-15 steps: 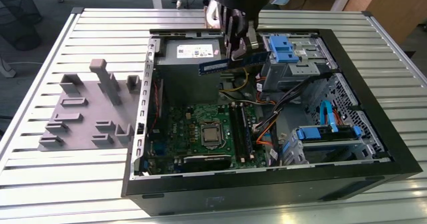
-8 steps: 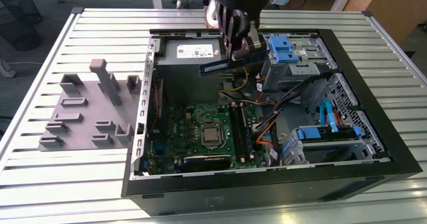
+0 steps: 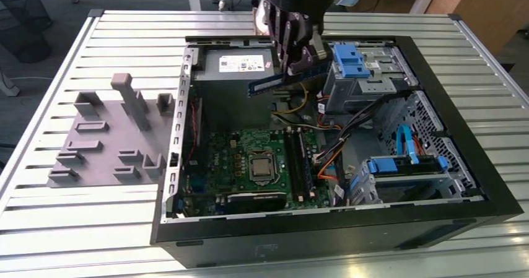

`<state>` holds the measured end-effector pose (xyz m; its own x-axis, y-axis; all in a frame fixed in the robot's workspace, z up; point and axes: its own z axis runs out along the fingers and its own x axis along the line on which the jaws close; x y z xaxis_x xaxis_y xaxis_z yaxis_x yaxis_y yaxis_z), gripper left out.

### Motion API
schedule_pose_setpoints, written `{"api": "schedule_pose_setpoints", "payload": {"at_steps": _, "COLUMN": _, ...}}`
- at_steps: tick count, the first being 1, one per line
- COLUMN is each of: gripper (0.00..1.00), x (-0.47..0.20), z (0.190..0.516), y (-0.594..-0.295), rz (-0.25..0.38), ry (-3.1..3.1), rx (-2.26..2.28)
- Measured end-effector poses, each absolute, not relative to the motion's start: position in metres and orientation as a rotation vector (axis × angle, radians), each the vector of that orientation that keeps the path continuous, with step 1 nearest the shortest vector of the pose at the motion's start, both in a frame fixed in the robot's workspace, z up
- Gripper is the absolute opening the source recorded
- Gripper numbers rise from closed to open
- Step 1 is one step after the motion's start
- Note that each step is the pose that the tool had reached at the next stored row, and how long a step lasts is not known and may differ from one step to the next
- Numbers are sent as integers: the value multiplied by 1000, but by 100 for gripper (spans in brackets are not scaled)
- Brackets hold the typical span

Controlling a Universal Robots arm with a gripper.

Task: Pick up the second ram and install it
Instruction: 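Insert the second ram into the second slot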

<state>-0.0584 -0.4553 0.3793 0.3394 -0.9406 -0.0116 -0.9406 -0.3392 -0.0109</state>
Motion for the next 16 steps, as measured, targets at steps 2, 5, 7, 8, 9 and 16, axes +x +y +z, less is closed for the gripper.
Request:
{"api": "schedule_pose_setpoints", "payload": {"at_steps": 2, "gripper": 14, "x": -58, "z": 379, "y": -455, "rz": 5, "ry": 1775, "rx": -2573}}
{"api": "schedule_pose_setpoints", "payload": {"at_steps": 5, "gripper": 14, "x": -58, "z": 379, "y": -455, "rz": 6, "ry": 1743, "rx": -2595}}
{"api": "schedule_pose_setpoints", "payload": {"at_steps": 7, "gripper": 14, "x": -58, "z": 379, "y": -455, "rz": 6, "ry": 1721, "rx": -2610}}
{"api": "schedule_pose_setpoints", "payload": {"at_steps": 8, "gripper": 14, "x": -58, "z": 379, "y": -455, "rz": 6, "ry": 1710, "rx": -2617}}
{"api": "schedule_pose_setpoints", "payload": {"at_steps": 9, "gripper": 14, "x": -58, "z": 379, "y": -455, "rz": 6, "ry": 1699, "rx": -2624}}
{"api": "schedule_pose_setpoints", "payload": {"at_steps": 16, "gripper": 14, "x": -58, "z": 379, "y": -455, "rz": 7, "ry": 1618, "rx": -2675}}
